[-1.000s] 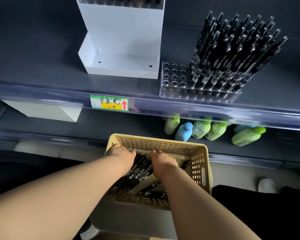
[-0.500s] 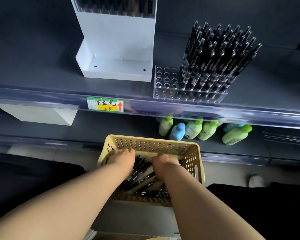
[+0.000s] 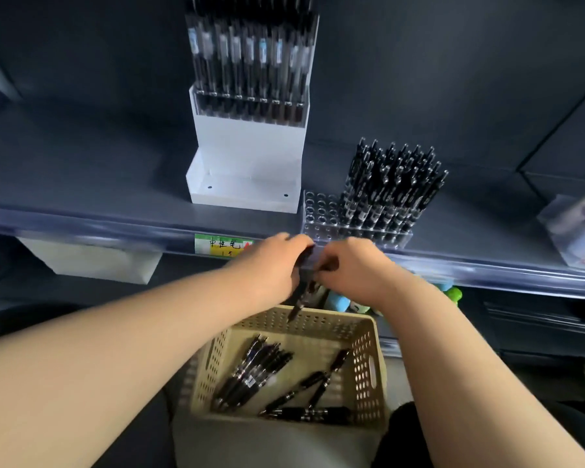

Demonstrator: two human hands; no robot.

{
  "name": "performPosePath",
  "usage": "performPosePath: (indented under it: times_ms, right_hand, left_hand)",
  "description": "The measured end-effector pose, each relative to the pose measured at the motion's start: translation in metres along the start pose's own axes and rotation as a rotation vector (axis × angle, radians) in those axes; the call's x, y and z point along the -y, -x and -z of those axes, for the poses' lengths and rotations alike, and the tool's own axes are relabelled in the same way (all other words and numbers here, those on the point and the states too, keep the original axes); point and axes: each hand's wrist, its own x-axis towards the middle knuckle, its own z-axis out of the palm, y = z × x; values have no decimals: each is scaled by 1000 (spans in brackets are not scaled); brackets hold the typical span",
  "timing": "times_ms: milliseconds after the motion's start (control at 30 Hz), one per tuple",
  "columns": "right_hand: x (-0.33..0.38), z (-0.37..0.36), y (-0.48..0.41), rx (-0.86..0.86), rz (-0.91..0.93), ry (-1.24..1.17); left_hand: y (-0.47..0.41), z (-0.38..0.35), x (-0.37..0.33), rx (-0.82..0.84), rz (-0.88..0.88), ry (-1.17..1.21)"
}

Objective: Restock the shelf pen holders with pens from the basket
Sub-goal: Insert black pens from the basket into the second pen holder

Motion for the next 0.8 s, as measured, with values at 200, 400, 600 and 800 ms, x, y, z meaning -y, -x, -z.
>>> performPosePath:
  times_ms: [200,400,600,800]
  right_hand:
    - [-3,72,21,-447,16,-193]
    - [-10,125,7,-749,19,-357]
    - [-17,131,-27,-798,-3,-263]
    - [-20,119,-52,-792,-27,-211]
  left_hand:
    - [-14,46,-5,-355,-51,322]
    - [-39,68,-7,-571,-20,615]
    - [-55,69,-9,-592,12,739]
    - [-61,63,-14,-609,23,729]
